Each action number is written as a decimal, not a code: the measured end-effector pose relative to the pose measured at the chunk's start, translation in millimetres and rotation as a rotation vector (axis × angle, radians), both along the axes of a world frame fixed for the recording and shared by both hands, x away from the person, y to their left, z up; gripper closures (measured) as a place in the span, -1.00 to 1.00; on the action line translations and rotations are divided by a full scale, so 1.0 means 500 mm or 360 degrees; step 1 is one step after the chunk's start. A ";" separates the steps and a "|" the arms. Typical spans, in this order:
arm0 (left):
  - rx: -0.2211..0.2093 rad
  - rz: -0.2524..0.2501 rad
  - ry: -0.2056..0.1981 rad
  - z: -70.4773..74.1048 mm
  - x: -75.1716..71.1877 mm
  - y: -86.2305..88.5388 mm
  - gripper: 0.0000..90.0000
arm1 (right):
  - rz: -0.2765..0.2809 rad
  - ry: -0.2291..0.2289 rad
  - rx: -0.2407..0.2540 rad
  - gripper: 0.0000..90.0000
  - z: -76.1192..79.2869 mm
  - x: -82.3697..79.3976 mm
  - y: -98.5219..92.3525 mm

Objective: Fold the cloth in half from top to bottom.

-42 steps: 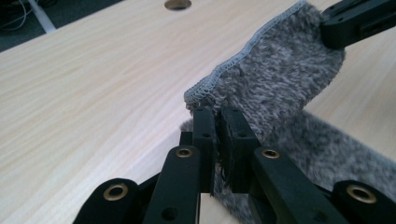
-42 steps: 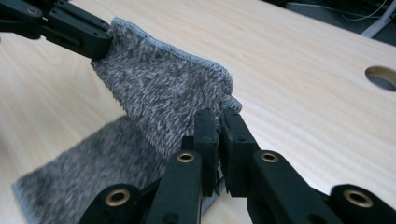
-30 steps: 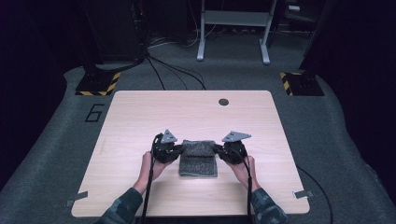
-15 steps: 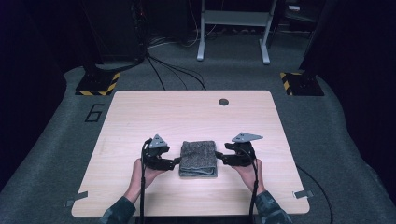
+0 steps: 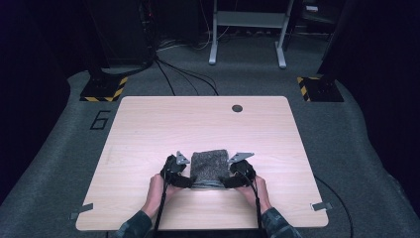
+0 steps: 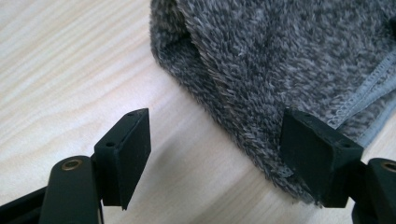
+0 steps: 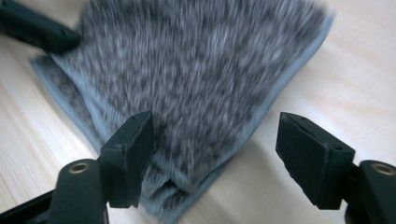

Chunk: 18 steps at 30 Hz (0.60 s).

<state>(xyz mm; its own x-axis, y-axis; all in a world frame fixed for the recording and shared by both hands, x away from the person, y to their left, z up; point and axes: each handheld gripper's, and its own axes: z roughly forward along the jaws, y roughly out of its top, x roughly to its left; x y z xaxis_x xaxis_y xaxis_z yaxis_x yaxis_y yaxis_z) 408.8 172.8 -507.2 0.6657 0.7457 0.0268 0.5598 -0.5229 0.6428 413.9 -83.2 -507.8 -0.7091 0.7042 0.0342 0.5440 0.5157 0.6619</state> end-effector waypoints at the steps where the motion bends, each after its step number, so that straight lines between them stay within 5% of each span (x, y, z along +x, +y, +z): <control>1: 0.0004 -0.0005 0.0000 0.002 0.001 0.002 -0.44 | -0.0010 0.0041 -0.0008 -0.41 -0.004 -0.002 0.001; 7: -0.0137 0.0036 -0.0030 0.042 0.025 0.019 -0.50 | -0.0006 0.0017 0.0072 -0.43 0.020 0.008 -0.015; 9: -0.0211 0.0093 -0.0067 0.069 0.050 0.019 -0.51 | -0.0049 -0.0062 0.0141 -0.43 0.041 0.034 -0.027; 12: -0.0227 0.0137 -0.0100 0.081 0.084 0.005 -0.52 | -0.0173 -0.0091 0.0179 -0.42 0.050 0.066 -0.028; 17: -0.0135 0.0185 -0.0073 0.057 0.117 -0.022 -0.54 | -0.0233 -0.0072 0.0136 -0.45 0.031 0.109 -0.015; 18: -0.0074 0.0181 -0.0075 0.048 0.119 -0.027 -0.54 | -0.0240 -0.0031 0.0092 -0.46 0.014 0.118 -0.007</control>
